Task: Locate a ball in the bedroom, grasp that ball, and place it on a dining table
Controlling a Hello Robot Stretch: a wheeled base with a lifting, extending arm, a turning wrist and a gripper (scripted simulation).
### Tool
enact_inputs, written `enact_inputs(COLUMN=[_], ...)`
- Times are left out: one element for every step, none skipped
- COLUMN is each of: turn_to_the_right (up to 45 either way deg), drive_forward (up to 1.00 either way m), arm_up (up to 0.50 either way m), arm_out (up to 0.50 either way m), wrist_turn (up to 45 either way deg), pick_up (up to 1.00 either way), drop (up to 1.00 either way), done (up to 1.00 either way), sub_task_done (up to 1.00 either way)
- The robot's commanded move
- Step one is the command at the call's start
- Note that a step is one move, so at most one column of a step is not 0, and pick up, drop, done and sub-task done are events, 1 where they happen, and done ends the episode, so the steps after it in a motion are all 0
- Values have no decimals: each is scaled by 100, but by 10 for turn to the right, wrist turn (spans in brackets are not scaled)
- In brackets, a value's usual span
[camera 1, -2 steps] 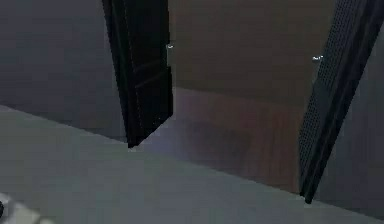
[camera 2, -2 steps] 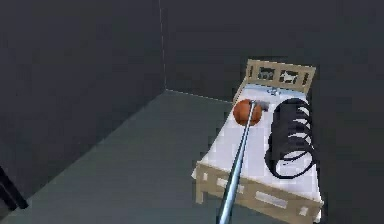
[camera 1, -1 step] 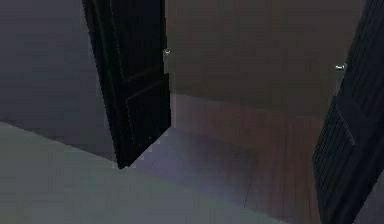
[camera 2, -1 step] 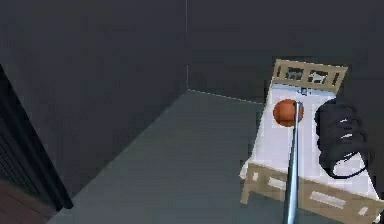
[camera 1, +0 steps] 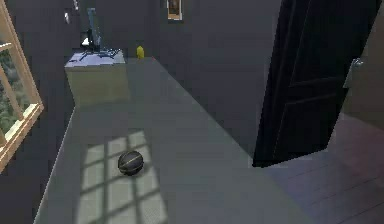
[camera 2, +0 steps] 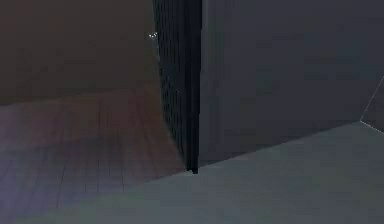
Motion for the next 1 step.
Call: enact_inputs(turn_to_the_right=[-270], drive_forward=[0], arm_up=[0], arm_out=[0], wrist_turn=[0], pick_up=[0], drop=[0], done=[0], sub_task_done=[0])
